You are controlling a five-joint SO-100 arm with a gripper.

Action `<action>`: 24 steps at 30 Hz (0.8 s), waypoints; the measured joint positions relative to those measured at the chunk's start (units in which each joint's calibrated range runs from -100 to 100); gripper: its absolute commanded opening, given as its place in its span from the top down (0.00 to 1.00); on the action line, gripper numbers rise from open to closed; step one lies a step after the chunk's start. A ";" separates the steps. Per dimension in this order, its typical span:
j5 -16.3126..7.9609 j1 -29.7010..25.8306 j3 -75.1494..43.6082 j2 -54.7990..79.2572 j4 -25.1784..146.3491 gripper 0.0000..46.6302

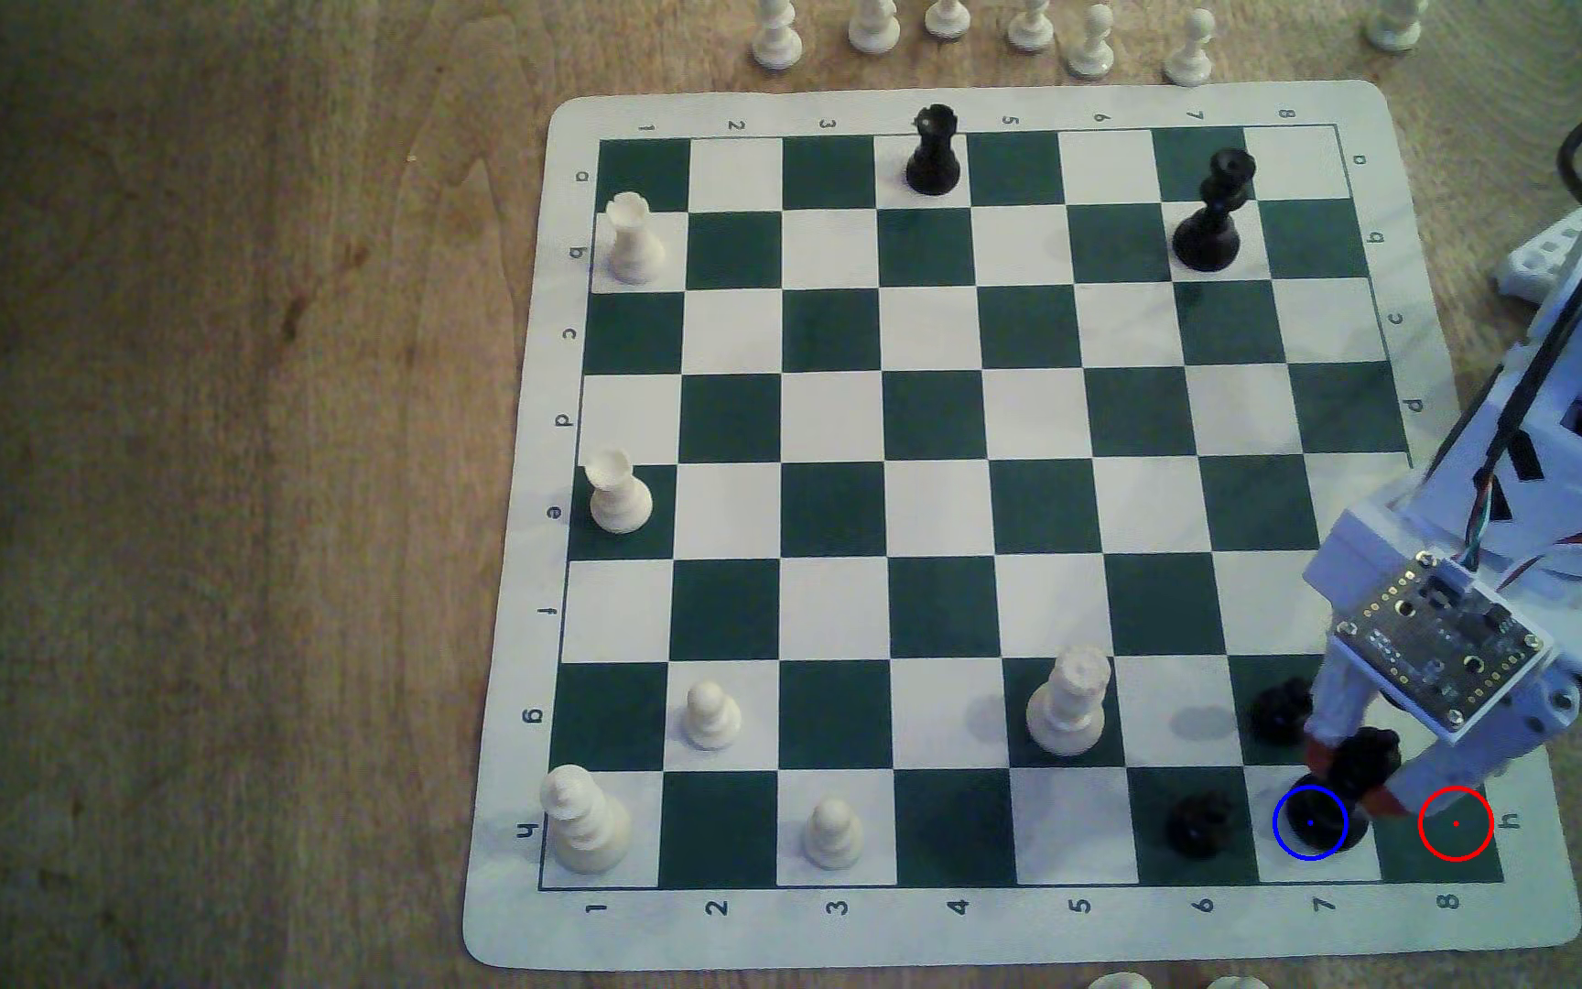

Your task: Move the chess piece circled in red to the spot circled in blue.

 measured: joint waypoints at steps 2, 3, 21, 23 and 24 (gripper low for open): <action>0.20 0.59 0.00 0.00 0.00 0.99; 0.20 0.81 -0.18 0.00 0.00 0.97; 0.20 1.03 -1.17 1.84 -1.75 0.59; 0.20 1.03 -1.17 1.84 -1.75 0.41; 0.15 1.03 -1.17 1.84 -1.75 0.40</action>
